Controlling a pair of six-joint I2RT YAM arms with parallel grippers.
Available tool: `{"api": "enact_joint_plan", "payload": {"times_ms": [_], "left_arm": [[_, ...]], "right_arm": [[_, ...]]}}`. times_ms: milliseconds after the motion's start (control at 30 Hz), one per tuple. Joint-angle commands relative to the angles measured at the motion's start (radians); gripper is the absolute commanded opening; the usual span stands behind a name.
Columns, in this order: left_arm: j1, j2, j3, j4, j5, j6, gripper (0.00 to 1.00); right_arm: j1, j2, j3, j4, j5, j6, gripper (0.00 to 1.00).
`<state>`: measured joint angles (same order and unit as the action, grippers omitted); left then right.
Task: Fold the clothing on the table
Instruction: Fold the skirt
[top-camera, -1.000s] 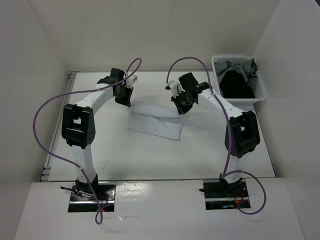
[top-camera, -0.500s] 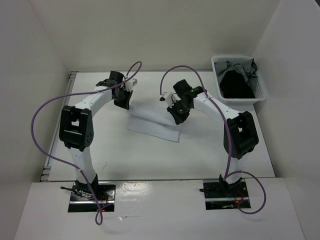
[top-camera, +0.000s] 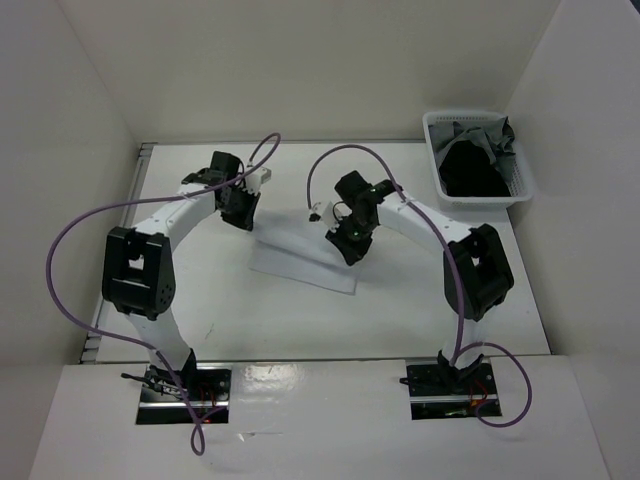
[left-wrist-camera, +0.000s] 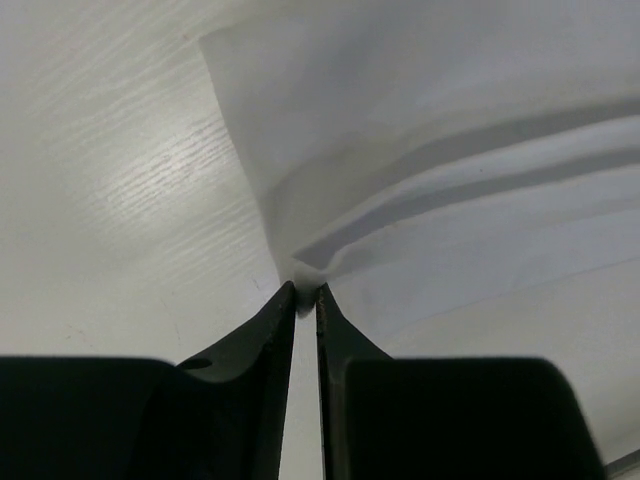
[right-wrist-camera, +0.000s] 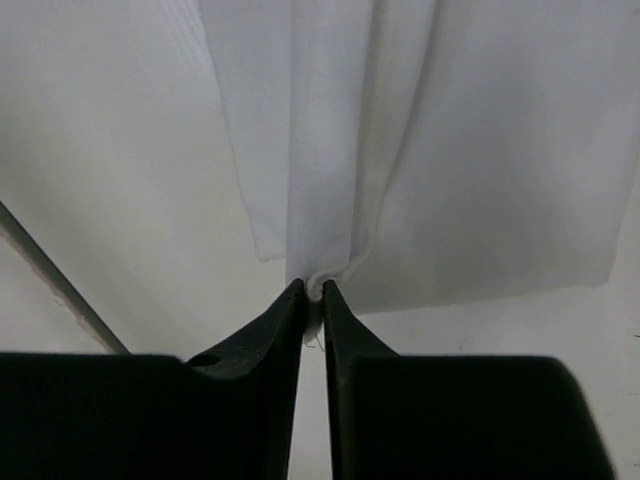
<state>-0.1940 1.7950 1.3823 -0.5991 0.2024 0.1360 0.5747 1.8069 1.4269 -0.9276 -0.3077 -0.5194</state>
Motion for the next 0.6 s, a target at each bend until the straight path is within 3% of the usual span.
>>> {"api": "enact_joint_plan", "payload": {"times_ms": [0,200,567], "left_arm": [[0.013,-0.063,-0.025,-0.019,0.025,0.049,0.21],[0.024,-0.131,-0.083,-0.048,0.046,0.071,0.37],[0.071,-0.216,-0.132,-0.068,0.089,0.068,0.37]], "right_arm": [[0.03,-0.015,-0.017,-0.085,-0.056,-0.045,0.21],[0.05,0.003,-0.026,-0.137,-0.096,-0.077,0.35],[0.071,0.058,0.006,-0.186,-0.107,-0.076,0.39]]}}
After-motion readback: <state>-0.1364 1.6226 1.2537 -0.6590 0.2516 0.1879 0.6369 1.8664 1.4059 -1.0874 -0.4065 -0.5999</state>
